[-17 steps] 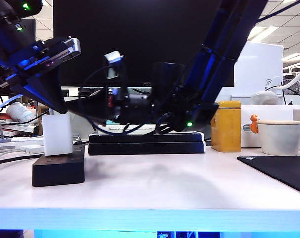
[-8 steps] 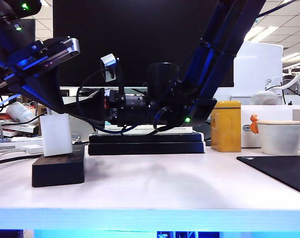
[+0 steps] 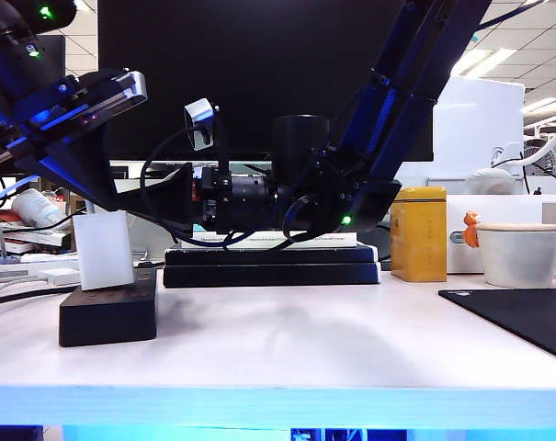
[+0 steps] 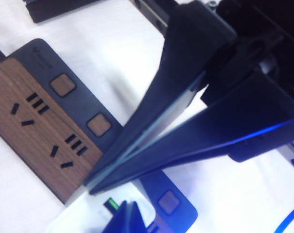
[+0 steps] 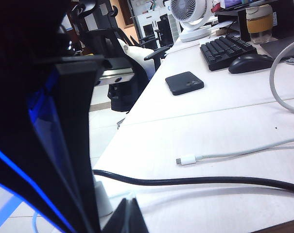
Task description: Plug the white charger into the left socket.
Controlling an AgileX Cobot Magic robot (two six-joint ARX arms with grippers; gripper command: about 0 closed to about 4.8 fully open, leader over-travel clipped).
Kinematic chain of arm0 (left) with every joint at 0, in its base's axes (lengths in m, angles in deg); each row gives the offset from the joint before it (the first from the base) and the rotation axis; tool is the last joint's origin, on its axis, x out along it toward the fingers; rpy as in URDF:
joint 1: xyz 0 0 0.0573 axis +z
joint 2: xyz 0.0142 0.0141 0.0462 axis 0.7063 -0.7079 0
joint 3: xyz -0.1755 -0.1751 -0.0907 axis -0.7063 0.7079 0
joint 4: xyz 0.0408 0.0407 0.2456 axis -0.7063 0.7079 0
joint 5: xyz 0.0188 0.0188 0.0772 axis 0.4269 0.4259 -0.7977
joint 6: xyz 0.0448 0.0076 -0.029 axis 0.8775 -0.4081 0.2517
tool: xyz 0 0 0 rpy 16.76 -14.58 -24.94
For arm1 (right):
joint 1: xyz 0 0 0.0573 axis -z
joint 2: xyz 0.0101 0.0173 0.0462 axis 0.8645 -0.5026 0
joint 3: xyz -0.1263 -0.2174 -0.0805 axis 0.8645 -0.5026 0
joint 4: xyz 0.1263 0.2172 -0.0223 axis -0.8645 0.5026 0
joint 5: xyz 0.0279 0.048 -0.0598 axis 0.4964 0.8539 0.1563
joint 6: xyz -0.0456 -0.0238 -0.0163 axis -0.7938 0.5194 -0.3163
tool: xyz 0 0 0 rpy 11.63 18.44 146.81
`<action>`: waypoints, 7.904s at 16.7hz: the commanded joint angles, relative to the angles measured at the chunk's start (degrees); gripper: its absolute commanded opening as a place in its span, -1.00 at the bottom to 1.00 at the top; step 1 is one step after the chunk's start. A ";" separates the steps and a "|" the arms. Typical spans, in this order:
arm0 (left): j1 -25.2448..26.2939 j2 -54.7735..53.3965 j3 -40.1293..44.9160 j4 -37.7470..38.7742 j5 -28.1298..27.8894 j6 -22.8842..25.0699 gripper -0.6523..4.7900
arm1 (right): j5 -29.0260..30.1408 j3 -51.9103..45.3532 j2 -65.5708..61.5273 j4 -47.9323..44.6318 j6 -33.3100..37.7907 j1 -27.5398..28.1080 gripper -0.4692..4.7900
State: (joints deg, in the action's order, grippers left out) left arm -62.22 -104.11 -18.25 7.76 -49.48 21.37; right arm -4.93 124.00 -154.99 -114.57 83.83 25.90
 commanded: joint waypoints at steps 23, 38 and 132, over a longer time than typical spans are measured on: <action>0.02 -1.86 1.01 5.05 -1.51 0.46 -0.78 | -3.39 -0.33 -0.46 20.65 -8.07 0.72 -0.82; 0.02 -2.54 0.61 6.58 -7.43 1.88 -0.78 | -3.28 0.09 0.48 8.41 -3.76 1.44 -0.82; 0.00 66.42 60.61 -31.69 -16.26 0.44 -0.77 | -72.02 -85.18 110.05 53.86 -17.68 6.19 -0.82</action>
State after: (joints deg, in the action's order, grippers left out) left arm -62.30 -37.66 42.47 -23.65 -64.87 21.98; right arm -76.66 38.60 -44.99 -59.80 65.90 32.04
